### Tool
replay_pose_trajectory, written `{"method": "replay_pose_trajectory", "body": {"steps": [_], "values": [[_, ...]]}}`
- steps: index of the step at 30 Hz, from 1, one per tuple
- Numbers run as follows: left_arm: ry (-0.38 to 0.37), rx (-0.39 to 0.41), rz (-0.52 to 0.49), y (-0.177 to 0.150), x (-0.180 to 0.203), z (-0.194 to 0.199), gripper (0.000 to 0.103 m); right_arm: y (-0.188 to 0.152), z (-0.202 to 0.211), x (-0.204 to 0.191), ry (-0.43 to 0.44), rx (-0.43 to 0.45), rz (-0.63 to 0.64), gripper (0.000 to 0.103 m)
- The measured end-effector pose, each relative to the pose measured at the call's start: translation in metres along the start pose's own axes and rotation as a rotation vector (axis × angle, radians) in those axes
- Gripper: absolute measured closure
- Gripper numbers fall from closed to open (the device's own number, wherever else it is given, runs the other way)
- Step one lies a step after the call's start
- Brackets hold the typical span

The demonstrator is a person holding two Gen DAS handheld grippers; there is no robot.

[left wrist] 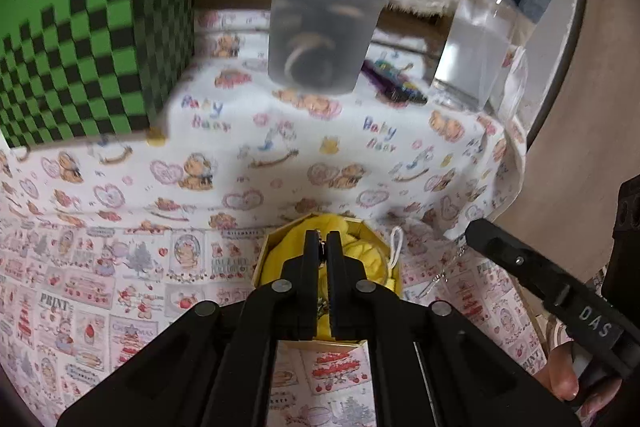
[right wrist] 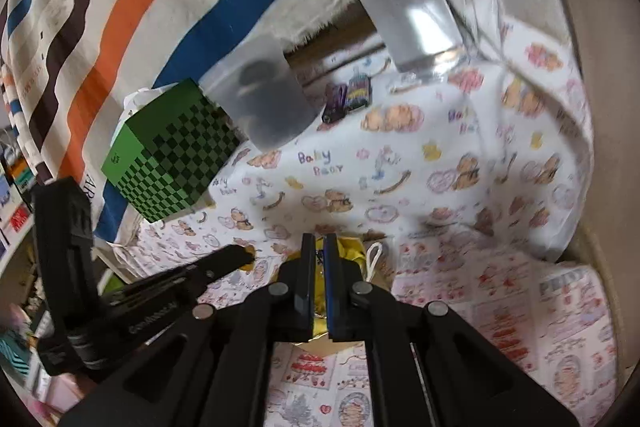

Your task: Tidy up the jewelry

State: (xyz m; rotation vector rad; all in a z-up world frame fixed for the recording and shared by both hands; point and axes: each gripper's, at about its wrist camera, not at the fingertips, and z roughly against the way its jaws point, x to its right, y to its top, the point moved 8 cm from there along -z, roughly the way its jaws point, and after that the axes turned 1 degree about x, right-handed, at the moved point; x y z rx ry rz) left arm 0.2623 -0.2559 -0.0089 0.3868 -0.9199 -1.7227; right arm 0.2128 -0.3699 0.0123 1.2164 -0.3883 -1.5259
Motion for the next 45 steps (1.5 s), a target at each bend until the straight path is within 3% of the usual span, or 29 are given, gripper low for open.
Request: {"method": "replay_pose_trajectory", "body": {"steps": [6,8,9,16,20,22,26,28,32,34,36,40,45], "values": [[-0.023,-0.079,0.026,-0.014,-0.006,-0.026,0.100,-0.004,-0.016,-0.008,0.073,-0.004,-0.008,0.100],[-0.035,-0.095,0.024,-0.015,-0.007,-0.028,0.084,-0.005,-0.021,-0.012,0.092,-0.005,-0.009,0.100],[-0.025,-0.083,0.028,-0.014,-0.010,-0.026,0.078,-0.006,-0.024,-0.013,0.100,-0.005,-0.012,0.100],[0.099,0.022,0.059,0.007,-0.040,0.006,0.078,-0.016,-0.039,-0.013,0.086,-0.028,-0.006,0.099],[0.115,0.056,0.065,0.016,-0.049,0.018,0.078,-0.021,-0.046,-0.007,0.056,-0.044,-0.008,0.098],[0.127,0.069,0.063,0.019,-0.051,0.023,0.078,-0.022,-0.047,-0.004,0.044,-0.049,-0.013,0.074],[0.139,0.127,0.045,0.027,-0.048,0.047,0.076,-0.013,-0.034,-0.005,0.033,-0.014,-0.004,0.068],[0.139,0.164,0.032,0.029,-0.046,0.065,0.062,-0.005,-0.021,-0.008,-0.013,0.022,0.033,0.058],[0.191,0.234,-0.019,0.026,-0.047,0.100,0.046,0.004,0.001,-0.018,-0.102,0.074,0.132,0.039],[0.203,0.248,-0.048,0.021,-0.048,0.113,0.044,0.006,0.008,-0.026,-0.124,0.110,0.160,0.014],[0.209,0.270,-0.055,0.015,-0.051,0.126,0.034,0.005,0.015,-0.036,-0.173,0.152,0.207,0.005],[0.217,0.354,-0.032,0.000,-0.065,0.154,0.013,0.001,0.028,-0.046,-0.219,0.183,0.256,0.000],[0.224,0.450,-0.029,-0.017,-0.080,0.174,0.001,-0.004,0.055,-0.049,-0.241,0.261,0.271,0.000]]}}
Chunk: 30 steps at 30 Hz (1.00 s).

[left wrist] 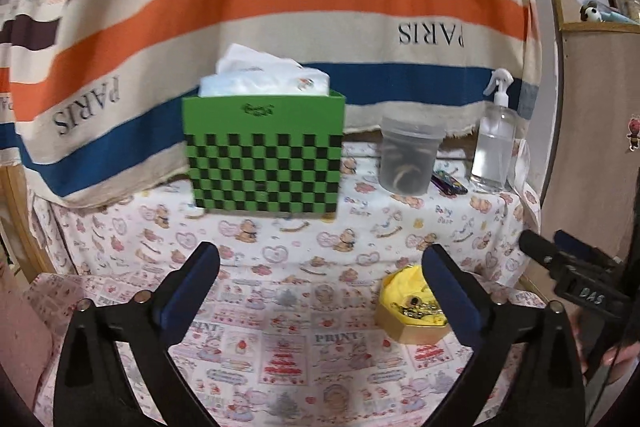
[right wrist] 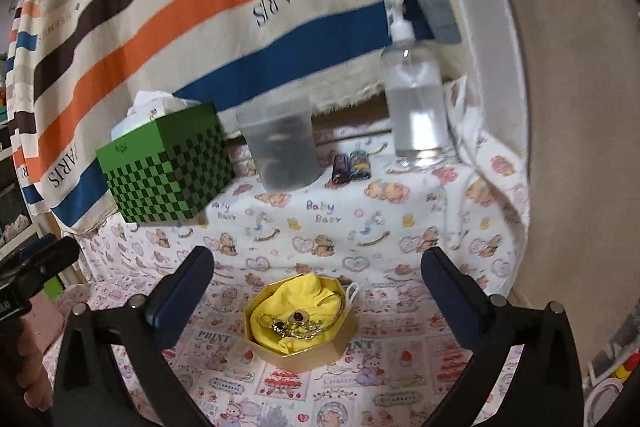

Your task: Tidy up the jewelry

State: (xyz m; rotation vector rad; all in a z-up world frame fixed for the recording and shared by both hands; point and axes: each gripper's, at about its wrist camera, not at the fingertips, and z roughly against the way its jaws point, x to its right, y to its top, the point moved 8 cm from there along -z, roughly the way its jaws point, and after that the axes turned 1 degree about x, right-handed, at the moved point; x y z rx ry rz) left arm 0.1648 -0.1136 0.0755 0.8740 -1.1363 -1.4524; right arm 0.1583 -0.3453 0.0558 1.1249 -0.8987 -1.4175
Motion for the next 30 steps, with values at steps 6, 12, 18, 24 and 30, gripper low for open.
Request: {"method": "replay_pose_trajectory", "body": {"steps": [6,12,18,24,30], "values": [[0.030,0.078,-0.039,-0.014,-0.004,0.005,0.001,-0.013,0.010,-0.010,-0.004,0.078,0.088,0.000],[0.044,0.110,-0.066,-0.035,0.001,0.004,0.001,-0.035,-0.003,-0.014,-0.016,0.038,0.113,0.000],[0.028,0.082,-0.047,-0.052,0.002,-0.005,0.001,-0.051,-0.006,-0.016,-0.019,0.047,0.122,0.000],[0.066,0.103,-0.035,-0.064,-0.007,-0.008,0.001,-0.063,-0.008,-0.029,-0.008,0.035,0.191,0.000],[0.070,0.115,-0.030,-0.072,-0.005,-0.013,0.001,-0.064,-0.005,-0.029,-0.010,0.045,0.191,0.000]]}}
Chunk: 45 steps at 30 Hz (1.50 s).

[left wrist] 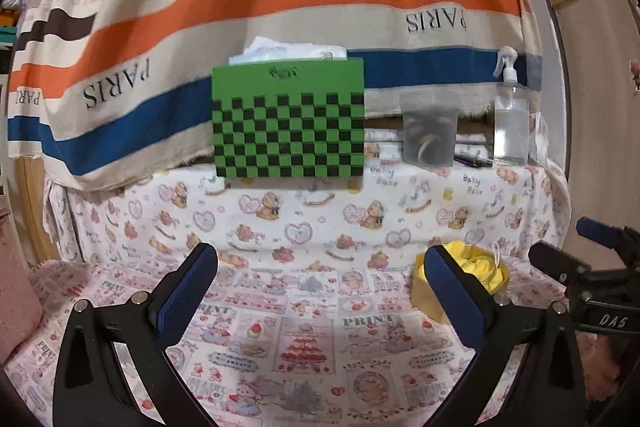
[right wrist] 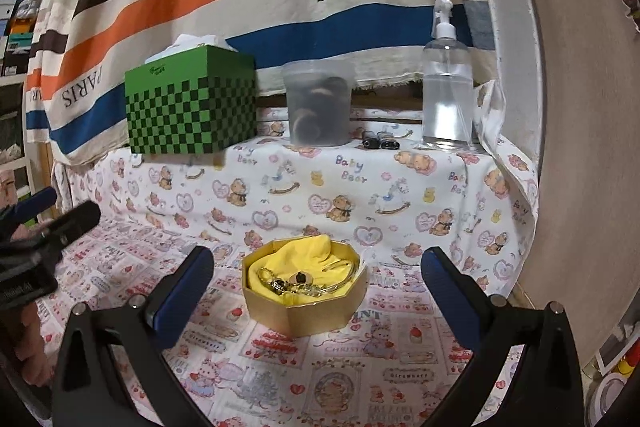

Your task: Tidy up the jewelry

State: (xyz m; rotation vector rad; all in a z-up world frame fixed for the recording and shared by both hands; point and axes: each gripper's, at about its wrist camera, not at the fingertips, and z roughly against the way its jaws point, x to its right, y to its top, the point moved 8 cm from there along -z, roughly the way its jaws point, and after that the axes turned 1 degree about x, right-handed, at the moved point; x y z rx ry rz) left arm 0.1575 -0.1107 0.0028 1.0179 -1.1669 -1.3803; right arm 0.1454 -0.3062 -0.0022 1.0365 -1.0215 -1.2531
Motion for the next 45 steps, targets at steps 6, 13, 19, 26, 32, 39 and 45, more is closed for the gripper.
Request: {"method": "replay_pose_trajectory", "body": {"steps": [6,13,19,26,32,39,45], "values": [[-0.037,-0.078,-0.009,-0.011,0.012,-0.010,0.001,-0.002,-0.004,0.000,-0.004,-0.020,-0.001,0.000],[-0.021,-0.086,0.019,-0.011,0.005,-0.010,0.000,-0.002,-0.003,0.002,-0.017,-0.021,-0.003,0.000],[-0.016,-0.093,0.015,-0.010,0.005,-0.011,0.000,-0.002,-0.003,0.002,-0.018,-0.021,-0.002,0.000],[-0.020,-0.101,0.019,-0.011,0.004,-0.012,0.000,-0.002,-0.003,0.002,-0.018,-0.021,-0.002,0.000],[-0.022,-0.102,0.018,-0.011,0.004,-0.013,0.000,-0.002,-0.003,0.002,-0.019,-0.021,-0.002,0.000],[-0.025,-0.102,0.020,-0.011,0.005,-0.013,0.000,-0.002,-0.003,0.002,-0.018,-0.021,-0.002,0.000],[-0.018,-0.102,0.019,-0.012,0.004,-0.013,0.000,-0.002,-0.003,0.002,-0.018,-0.021,-0.002,0.000]]}}
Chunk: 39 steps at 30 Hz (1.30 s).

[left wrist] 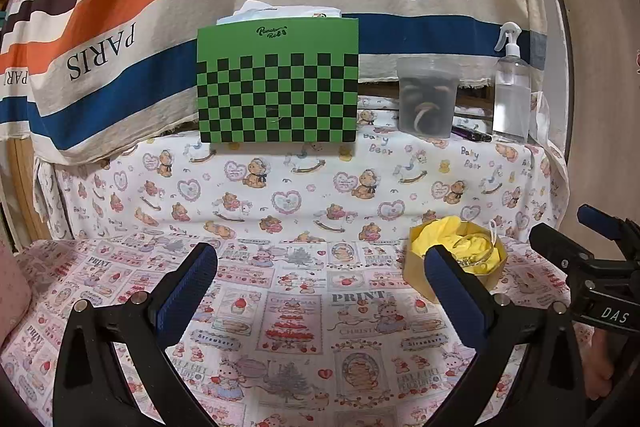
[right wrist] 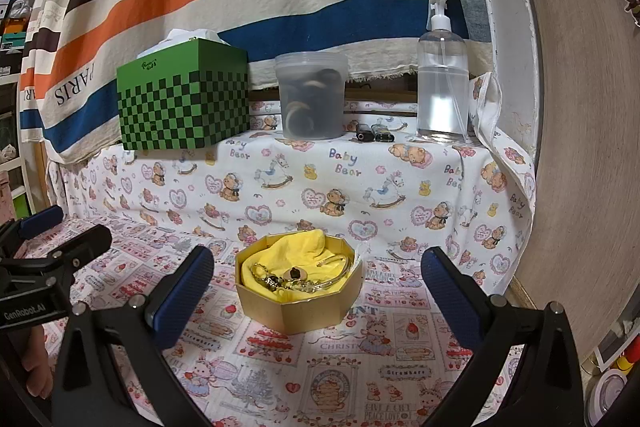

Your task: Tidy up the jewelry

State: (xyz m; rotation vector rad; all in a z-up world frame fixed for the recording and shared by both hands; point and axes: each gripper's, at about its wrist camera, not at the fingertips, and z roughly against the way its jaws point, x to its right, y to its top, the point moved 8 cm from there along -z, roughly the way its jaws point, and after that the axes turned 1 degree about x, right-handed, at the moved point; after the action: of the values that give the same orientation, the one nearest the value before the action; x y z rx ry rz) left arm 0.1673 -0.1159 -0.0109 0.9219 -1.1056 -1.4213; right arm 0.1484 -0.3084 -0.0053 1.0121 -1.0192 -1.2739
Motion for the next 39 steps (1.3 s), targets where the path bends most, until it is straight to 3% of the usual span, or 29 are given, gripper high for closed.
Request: {"method": "replay_pose_trajectory", "body": {"steps": [39], "values": [[0.018,-0.001,-0.003,0.0004,-0.0029,0.0012,0.000,0.0001,-0.0008,-0.0003,0.002,-0.001,0.001,0.000]]}}
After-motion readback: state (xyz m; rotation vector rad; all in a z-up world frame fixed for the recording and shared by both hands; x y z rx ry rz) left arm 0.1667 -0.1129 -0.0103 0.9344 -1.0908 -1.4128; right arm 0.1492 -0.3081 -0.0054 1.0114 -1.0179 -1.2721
